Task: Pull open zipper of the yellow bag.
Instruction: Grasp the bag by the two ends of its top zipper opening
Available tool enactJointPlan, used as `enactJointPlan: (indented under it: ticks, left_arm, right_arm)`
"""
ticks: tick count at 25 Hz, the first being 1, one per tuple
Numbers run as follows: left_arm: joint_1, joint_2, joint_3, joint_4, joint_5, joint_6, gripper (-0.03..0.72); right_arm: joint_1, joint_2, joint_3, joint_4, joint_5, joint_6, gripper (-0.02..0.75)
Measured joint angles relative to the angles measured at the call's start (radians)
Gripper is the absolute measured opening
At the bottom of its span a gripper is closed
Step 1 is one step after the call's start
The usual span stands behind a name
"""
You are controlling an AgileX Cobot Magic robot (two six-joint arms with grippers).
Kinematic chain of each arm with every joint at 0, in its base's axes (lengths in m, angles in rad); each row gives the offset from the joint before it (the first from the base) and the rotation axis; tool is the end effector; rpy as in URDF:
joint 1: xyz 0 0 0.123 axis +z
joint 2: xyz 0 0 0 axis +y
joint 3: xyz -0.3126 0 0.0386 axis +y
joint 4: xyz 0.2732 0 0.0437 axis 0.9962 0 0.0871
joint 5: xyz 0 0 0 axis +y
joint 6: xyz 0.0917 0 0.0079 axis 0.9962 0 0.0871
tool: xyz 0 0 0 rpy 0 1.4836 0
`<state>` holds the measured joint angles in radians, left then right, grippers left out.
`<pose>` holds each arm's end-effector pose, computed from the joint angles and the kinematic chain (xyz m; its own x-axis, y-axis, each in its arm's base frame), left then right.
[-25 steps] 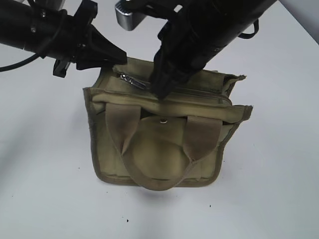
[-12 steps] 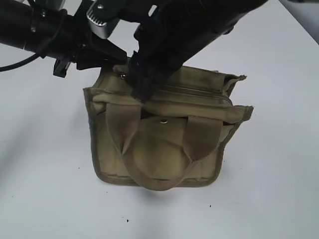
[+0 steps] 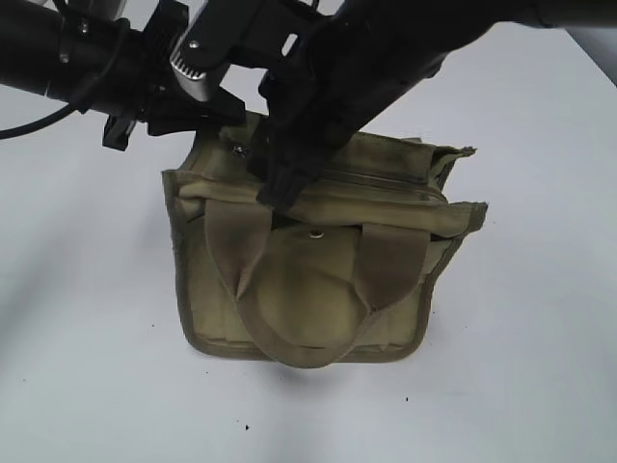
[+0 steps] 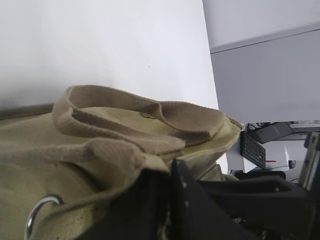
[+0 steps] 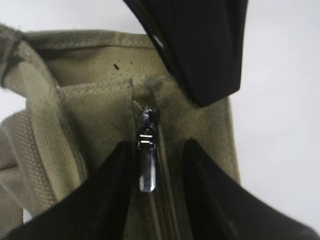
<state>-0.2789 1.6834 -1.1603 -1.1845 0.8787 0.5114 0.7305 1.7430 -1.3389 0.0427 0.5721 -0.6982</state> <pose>0.3413 -0.1661 0.2817 -0.9454 -0.0737 -0.3175 0.2183 0.5802 -0.7847 0.3098 0.2804 0.2856 -0.0390 -0.8603 -0.5082 -0.8901 0.2611 -0.3736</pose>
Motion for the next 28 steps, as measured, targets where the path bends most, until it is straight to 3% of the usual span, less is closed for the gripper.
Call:
enactJointPlan:
  ticks: [6,9,11,20,28]
  left_arm:
    - [0.0,0.009,0.0,0.001,-0.005,0.001,0.025]
    - [0.0,0.009,0.0,0.001,-0.006,0.001,0.025]
    - [0.0,0.009,0.0,0.0,-0.004,0.002,0.025]
    - [-0.002,0.009,0.0,-0.017,0.019,0.002,0.025]
    - [-0.003,0.009,-0.004,-0.021,0.02,0.002,0.025]
  right_arm:
    - [0.0,0.042,0.0,-0.009,-0.01,0.001,0.16]
    - [0.0,0.044,-0.001,-0.009,-0.006,0.002,0.041]
    - [0.0,0.044,-0.001,-0.009,0.014,0.002,0.002]
    - [-0.036,-0.035,-0.005,-0.019,0.189,0.1,0.002]
    - [-0.227,-0.087,-0.005,-0.018,0.55,0.232,0.002]
